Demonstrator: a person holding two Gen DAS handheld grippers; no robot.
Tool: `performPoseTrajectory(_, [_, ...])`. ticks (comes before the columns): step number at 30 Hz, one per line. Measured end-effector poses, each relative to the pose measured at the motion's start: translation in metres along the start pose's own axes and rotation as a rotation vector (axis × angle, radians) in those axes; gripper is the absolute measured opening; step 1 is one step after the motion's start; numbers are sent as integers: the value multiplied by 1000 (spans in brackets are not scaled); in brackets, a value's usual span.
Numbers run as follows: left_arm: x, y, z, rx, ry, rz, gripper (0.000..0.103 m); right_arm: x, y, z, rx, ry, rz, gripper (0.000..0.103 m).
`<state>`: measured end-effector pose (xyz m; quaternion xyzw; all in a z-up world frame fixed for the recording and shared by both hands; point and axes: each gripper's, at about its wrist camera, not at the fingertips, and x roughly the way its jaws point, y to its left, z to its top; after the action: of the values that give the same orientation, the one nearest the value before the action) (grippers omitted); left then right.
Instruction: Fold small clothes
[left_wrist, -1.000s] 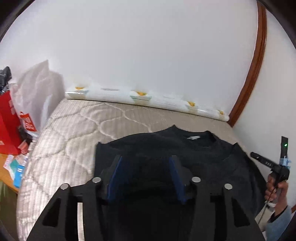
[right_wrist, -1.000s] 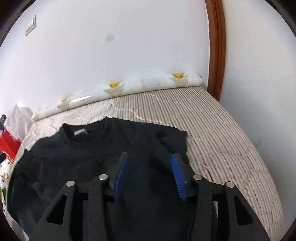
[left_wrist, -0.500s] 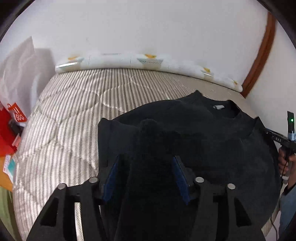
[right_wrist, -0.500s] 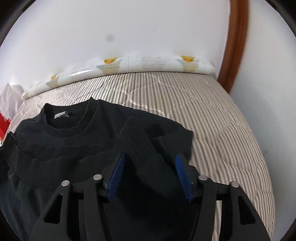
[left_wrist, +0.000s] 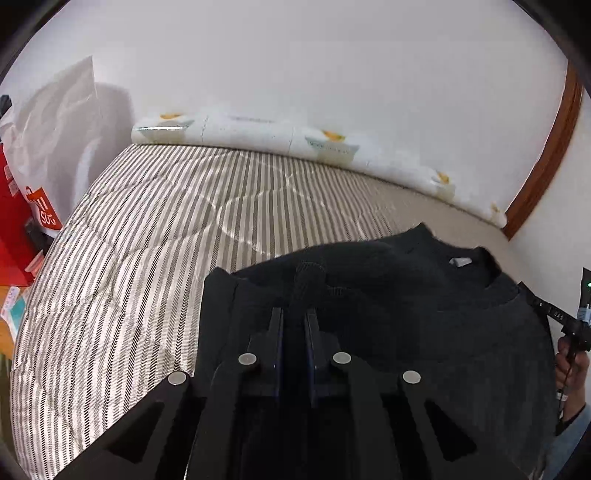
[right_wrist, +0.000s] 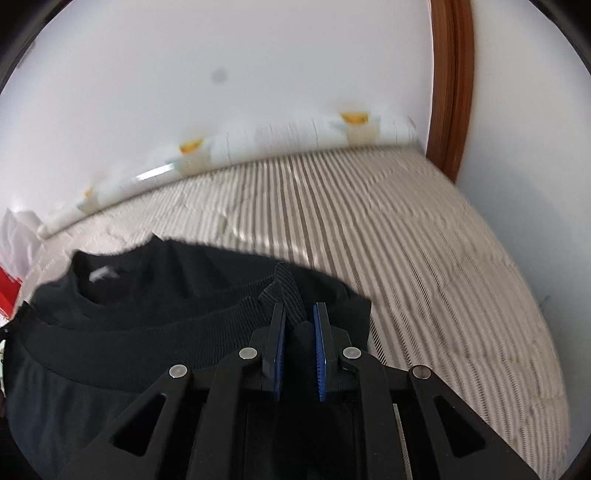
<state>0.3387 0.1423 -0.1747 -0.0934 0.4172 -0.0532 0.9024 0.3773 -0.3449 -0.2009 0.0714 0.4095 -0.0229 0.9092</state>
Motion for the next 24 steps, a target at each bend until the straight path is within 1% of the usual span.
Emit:
performPoseTrajectory(2, [1, 0, -2, 4, 5, 8, 11, -3, -1, 0, 1, -7, 2, 14])
performPoseTrajectory(5, [3, 0, -1, 8, 19, 25, 14, -2, 0, -3, -22, 5, -16, 16])
performPoseTrajectory(7, [4, -1, -3, 16, 21, 41, 15, -5, 1, -3, -35, 20, -29, 21])
performPoseTrajectory(8, [3, -1, -3, 18, 19, 46, 16, -6, 1, -1, -36, 23, -30, 26])
performPoseTrajectory(9, [3, -1, -4, 23, 16, 53, 18, -11, 0, -2, -32, 29, -31, 35])
performPoseTrajectory(10, [3, -2, -5, 28, 17, 63, 19, -16, -2, -4, -26, 35, -40, 47])
performPoseTrajectory(11, [3, -3, -6, 33, 16, 75, 20, -22, -3, -6, -20, 38, -51, 51])
performPoseTrajectory(14, [4, -4, -7, 42, 18, 92, 21, -38, -5, -18, -33, 18, -27, 52])
performPoseTrajectory(17, [5, -10, -9, 65, 18, 121, 21, -31, -9, -31, -57, 56, -51, 52])
performPoseTrajectory(18, [6, -13, -9, 78, 19, 133, 21, -25, -13, -34, -30, 81, -34, 52])
performPoseTrajectory(20, [7, -18, -11, 104, 24, 162, 21, -20, -18, -34, 2, 89, -14, 52])
performPoseTrajectory(22, [9, -21, -12, 117, 25, 178, 21, -16, -23, -33, 33, 101, 11, 55])
performPoseTrajectory(24, [9, -23, -13, 126, 24, 189, 21, -16, -25, -34, 40, 100, 9, 57])
